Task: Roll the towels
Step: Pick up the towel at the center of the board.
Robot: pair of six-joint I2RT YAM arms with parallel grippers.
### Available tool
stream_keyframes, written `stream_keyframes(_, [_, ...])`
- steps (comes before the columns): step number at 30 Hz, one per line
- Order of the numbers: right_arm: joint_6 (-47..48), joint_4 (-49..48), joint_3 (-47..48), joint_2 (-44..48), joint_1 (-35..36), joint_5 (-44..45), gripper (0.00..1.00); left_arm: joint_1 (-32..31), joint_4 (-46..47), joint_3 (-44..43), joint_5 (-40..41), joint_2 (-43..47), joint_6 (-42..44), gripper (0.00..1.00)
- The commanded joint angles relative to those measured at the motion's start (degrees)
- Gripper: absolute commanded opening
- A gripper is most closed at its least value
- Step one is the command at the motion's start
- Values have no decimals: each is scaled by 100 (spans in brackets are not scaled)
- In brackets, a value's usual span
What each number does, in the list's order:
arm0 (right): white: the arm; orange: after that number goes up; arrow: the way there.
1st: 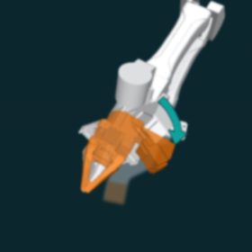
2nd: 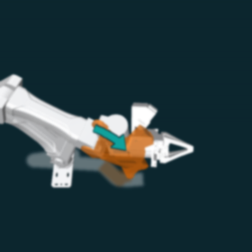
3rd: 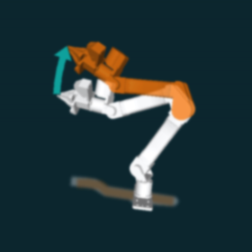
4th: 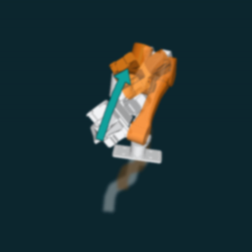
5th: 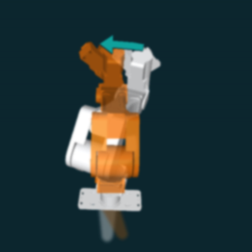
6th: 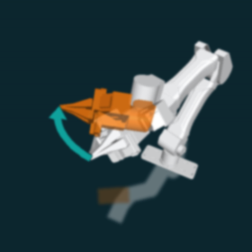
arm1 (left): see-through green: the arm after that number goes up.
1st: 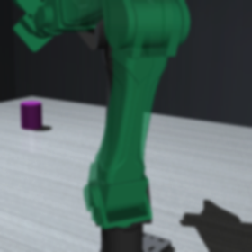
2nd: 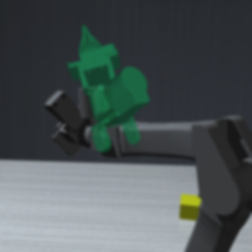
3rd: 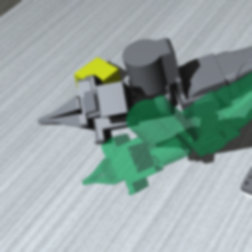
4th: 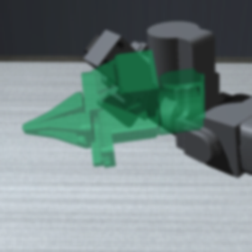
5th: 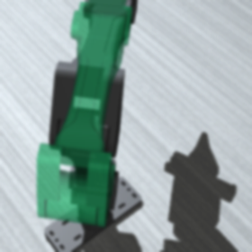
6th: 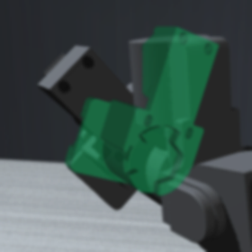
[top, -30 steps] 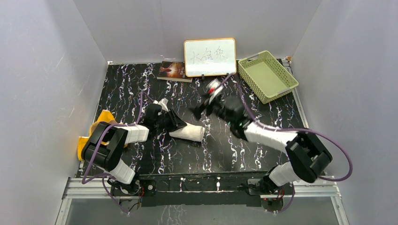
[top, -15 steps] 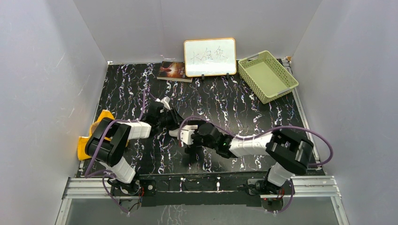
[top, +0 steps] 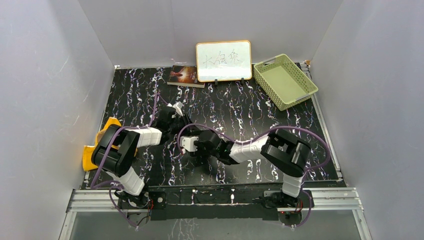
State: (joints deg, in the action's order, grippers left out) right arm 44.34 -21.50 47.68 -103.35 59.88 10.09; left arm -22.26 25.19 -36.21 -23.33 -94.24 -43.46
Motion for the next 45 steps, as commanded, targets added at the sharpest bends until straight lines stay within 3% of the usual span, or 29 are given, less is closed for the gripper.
stream_keyframes(1, [-613, 711, 341, -237, -147, 102, 48, -3, -776, -228, 235, 17, 367, 28])
stream_keyframes(3, [-1018, 1042, 439, -160, -327, -318, 36, 65, -1080, -395, 377, 202, 496, 28])
stream_keyframes(5, [-1375, 1223, 459, -19, -490, -690, 30, 256, -1308, -503, 423, 414, 563, 29])
stream_keyframes(12, [-2885, 1595, 714, 208, -1040, -1641, 34, 1408, -1738, -408, 329, 1499, 463, 42])
stream_keyframes(17, [-4720, 1382, 960, 21, -1891, -2897, 35, 1402, -1565, -135, -86, 1819, 261, 43])
stream_keyframes(23, [-7046, -173, 518, -213, -2829, -3971, 34, 903, -307, 569, -246, 1489, -533, 43])
stream_keyframes(29, [-7356, -299, 511, -399, -2911, -4100, 34, 226, 1262, 560, -99, 397, -1236, 44])
stream_keyframes(37, [-7398, -386, 332, -394, -2913, -4020, 33, 10, 3892, 527, -45, -1094, -2362, 45])
stream_keyframes(45, [-7322, -407, 307, -462, -2904, -4092, 33, -79, 5044, 706, 523, -1589, -2724, 46])
